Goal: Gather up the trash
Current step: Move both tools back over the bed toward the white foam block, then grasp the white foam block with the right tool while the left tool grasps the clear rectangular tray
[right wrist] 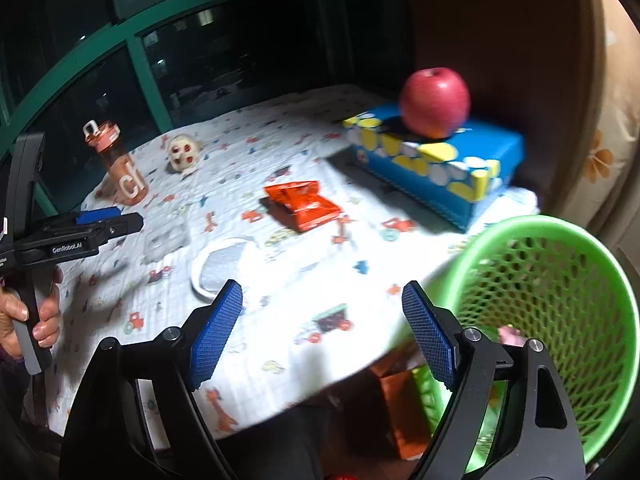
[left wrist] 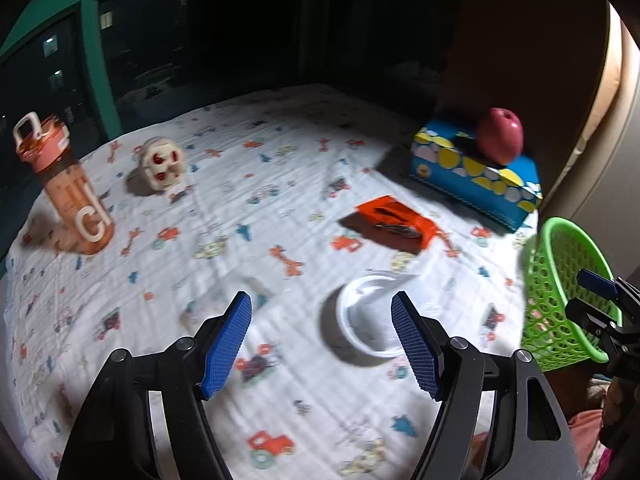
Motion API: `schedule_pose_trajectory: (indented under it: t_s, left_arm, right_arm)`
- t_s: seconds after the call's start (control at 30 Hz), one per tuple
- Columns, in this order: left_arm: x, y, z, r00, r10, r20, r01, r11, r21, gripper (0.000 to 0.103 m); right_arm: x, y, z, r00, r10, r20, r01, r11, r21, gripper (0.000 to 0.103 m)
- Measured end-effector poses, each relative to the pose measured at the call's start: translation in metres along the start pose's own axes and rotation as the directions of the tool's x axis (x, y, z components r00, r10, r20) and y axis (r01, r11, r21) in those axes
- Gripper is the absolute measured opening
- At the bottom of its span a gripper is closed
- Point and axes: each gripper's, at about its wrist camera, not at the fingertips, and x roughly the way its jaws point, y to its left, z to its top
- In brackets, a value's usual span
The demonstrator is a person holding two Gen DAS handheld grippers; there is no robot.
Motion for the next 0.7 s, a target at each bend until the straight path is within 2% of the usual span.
schedule_pose_trajectory:
  t_s: [0.33,0.7]
  left_arm:
    - [0.005,0.057,-0.014,0.998,0.064,-0.027,-0.065,0.997,-0.041,0.070]
    - [0.018,0.087,-0.028,0.995,0.082,-0.061,-0.084,0.996,-0.032,0.070]
  right_arm:
    - [0.056,0.061,0.007,0.996,0.045,-0.080,-0.051,0.996,-0.078,0.081]
    - [0.111,0.094,0.014,0.988,0.006,-0.153,-0.029,0.989,-0.146,0.078]
